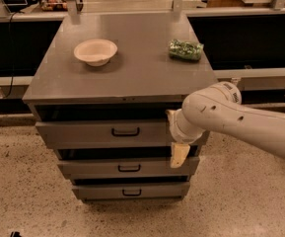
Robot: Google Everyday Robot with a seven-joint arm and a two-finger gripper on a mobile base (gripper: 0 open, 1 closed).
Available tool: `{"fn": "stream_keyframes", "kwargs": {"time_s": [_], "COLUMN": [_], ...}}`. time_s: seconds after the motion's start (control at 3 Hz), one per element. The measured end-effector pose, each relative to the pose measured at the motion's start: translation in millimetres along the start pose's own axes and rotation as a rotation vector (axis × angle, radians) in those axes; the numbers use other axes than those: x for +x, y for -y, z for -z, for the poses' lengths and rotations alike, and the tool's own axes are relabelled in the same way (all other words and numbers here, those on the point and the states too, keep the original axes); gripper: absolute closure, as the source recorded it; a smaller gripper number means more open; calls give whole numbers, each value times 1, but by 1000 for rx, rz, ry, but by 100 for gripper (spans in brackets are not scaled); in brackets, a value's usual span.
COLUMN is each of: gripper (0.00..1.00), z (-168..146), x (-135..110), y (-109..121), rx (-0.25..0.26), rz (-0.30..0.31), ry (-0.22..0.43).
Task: Open top drawer
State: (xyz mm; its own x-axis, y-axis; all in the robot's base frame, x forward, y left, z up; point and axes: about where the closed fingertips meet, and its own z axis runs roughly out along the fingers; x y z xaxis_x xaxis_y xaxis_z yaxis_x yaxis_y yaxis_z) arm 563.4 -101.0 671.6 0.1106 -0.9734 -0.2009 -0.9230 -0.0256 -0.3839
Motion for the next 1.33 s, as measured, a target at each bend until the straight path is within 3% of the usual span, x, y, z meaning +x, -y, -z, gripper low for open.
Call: {"fn": "stream_keyframes", "kwargs": {"time_s": [0.67, 1.0, 1.33], "gripper": [41, 52, 51], "z": [-10, -8, -3], "x": [7, 11, 11], "y": [4, 5, 7], "rx": [-12, -26, -27], "rz": [-16, -32, -36], "ry": [-19, -25, -25]}}
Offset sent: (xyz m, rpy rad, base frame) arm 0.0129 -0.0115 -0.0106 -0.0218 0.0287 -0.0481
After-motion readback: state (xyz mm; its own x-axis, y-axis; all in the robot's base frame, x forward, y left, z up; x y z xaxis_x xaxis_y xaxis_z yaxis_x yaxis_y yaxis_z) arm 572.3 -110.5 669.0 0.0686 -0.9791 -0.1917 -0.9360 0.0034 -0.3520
